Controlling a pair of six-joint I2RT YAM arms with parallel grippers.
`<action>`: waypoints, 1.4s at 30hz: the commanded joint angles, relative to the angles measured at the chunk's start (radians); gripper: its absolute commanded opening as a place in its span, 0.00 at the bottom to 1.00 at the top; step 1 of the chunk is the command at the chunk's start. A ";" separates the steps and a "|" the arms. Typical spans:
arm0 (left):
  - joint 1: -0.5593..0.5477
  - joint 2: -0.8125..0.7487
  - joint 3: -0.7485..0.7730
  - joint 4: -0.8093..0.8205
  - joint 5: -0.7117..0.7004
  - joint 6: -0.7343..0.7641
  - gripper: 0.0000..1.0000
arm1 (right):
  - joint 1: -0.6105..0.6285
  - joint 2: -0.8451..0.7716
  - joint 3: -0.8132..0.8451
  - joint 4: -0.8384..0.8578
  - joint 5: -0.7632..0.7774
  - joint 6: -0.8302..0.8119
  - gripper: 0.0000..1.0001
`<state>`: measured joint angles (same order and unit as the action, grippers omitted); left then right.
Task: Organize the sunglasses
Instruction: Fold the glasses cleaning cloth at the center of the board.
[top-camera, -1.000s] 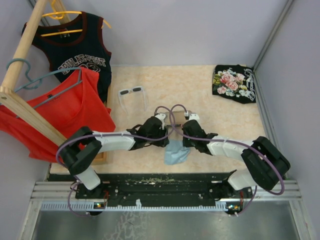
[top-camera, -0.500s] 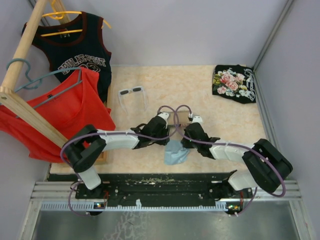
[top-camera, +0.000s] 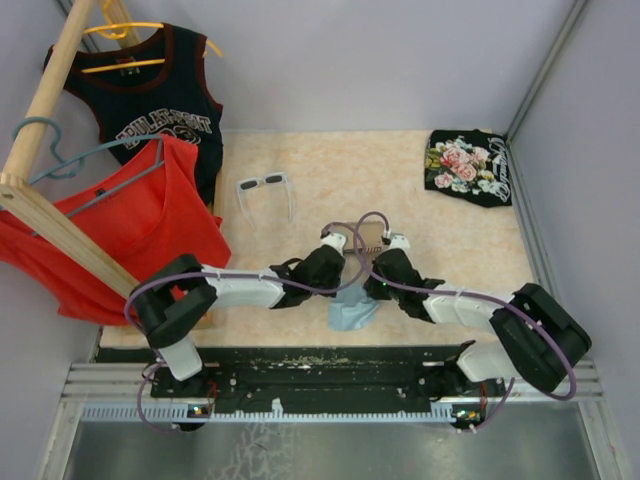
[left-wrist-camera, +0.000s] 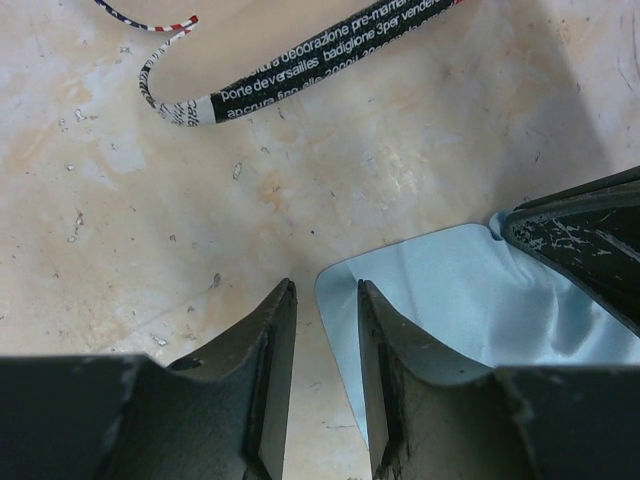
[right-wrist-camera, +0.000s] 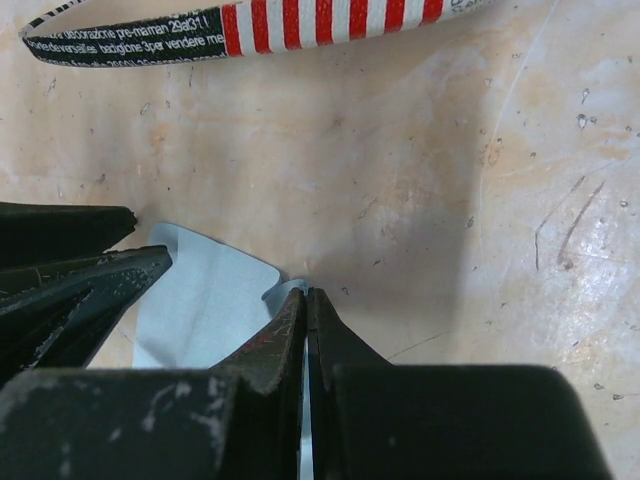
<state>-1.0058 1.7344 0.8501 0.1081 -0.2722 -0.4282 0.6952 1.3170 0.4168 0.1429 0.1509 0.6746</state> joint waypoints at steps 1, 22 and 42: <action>-0.041 0.089 -0.025 -0.170 -0.038 -0.008 0.36 | -0.016 -0.024 -0.026 -0.020 -0.002 0.008 0.00; -0.144 0.142 -0.014 -0.231 -0.124 -0.040 0.18 | -0.027 -0.022 -0.037 -0.002 -0.018 0.010 0.00; -0.106 0.020 0.026 -0.220 -0.151 -0.011 0.00 | -0.028 -0.093 -0.007 0.010 -0.013 -0.043 0.00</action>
<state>-1.1389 1.7634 0.8970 0.0162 -0.4744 -0.4599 0.6754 1.2720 0.3794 0.1604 0.1047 0.6678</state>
